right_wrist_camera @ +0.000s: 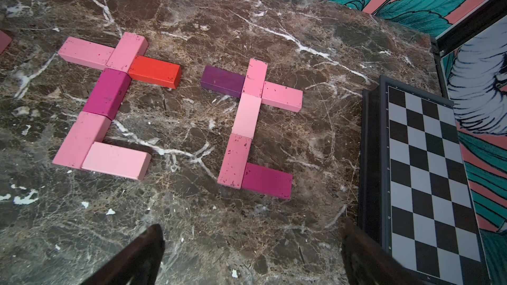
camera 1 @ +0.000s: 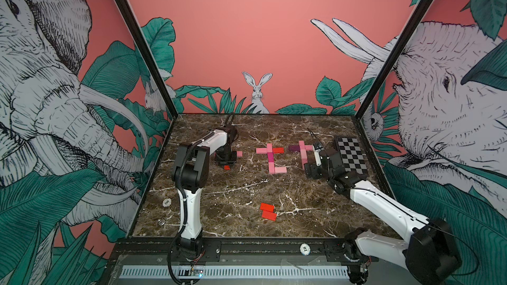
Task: Assemble the letter t with building blocks
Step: Assemble the building block at the center of the board.
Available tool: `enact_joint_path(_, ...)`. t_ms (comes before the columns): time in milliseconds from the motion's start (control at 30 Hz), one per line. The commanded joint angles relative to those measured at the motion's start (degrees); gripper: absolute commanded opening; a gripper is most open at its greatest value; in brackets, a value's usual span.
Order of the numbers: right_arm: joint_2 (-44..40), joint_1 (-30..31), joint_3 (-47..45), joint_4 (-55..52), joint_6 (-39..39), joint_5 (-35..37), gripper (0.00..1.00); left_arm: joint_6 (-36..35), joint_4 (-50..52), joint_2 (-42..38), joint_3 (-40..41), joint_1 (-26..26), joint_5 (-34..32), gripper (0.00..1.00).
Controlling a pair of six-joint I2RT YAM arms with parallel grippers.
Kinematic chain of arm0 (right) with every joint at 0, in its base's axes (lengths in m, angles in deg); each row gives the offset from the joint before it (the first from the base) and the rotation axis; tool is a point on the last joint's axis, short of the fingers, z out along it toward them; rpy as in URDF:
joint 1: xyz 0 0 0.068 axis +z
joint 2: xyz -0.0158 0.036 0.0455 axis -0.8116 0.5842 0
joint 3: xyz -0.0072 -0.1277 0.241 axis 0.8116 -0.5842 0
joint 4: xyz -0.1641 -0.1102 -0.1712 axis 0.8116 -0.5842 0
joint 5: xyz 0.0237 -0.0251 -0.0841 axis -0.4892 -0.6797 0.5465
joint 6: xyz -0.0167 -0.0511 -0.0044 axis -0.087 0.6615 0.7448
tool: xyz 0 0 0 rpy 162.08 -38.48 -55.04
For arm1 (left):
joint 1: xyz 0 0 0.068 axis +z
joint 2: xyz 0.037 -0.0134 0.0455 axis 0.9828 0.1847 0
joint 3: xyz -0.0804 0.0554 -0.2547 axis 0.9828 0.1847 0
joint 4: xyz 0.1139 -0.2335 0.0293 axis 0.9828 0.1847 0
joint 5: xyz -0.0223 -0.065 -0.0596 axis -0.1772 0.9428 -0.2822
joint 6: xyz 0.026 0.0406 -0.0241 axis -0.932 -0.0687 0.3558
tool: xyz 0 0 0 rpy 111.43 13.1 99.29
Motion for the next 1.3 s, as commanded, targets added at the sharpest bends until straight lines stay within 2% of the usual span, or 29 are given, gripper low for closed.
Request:
enact_joint_path(0,-1.1,0.2,1.2,0.4,0.5,0.6,0.98,0.2,-1.2,2.2,-0.4,0.3,-2.4,0.24)
enact_joint_path(833,-1.0,0.2,1.2,0.6,0.3,0.2,0.98,-0.5,-1.3,3.3,-1.5,0.6,-2.1,0.28)
enact_joint_path(1267,-1.1,0.2,1.1,0.8,0.3,0.0,0.98,-0.7,-1.0,3.4,-2.2,0.7,-2.3,0.37)
